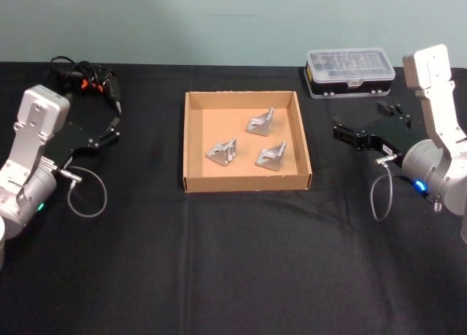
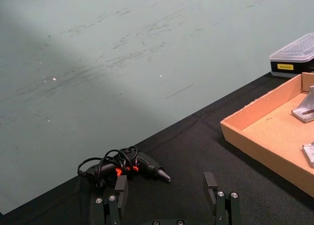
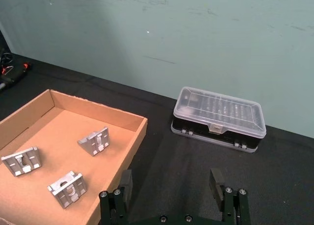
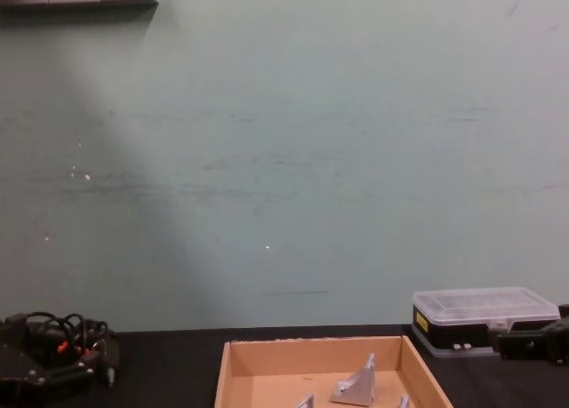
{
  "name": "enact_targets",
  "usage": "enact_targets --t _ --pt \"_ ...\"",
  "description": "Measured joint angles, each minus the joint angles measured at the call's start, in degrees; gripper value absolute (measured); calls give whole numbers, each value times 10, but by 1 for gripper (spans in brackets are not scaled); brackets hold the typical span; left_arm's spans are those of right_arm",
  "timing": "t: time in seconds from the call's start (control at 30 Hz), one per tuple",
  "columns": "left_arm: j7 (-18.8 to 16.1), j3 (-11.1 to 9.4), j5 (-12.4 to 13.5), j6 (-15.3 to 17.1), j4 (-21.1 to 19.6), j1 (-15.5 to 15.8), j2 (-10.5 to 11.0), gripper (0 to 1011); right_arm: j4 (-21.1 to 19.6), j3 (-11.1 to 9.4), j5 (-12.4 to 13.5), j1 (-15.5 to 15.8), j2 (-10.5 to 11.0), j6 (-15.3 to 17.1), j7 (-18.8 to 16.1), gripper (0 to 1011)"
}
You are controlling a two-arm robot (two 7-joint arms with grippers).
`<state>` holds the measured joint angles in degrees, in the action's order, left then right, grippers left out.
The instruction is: Use one hand to pick up the angle iron from the table and place it into the box.
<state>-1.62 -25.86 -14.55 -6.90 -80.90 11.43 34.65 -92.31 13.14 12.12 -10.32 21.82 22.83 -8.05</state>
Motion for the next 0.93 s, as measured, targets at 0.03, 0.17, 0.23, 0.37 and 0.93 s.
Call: enact_targets --t 0.03,0.17,0.23,0.37,0.93 --pt "0 0 0 0 0 0 0 1000 0 0 0 0 0 0 0 1003" --pt "0 0 0 0 0 0 0 1000 0 0 0 0 0 0 0 1003" --pt "0 0 0 0 0 0 0 1000 0 0 0 0 0 0 0 1002" --pt "0 0 0 0 0 0 0 1000 0 1 0 -1 0 0 -1 1002" --pt "0 0 0 0 0 0 0 1000 0 1 0 -1 0 0 -1 1003"
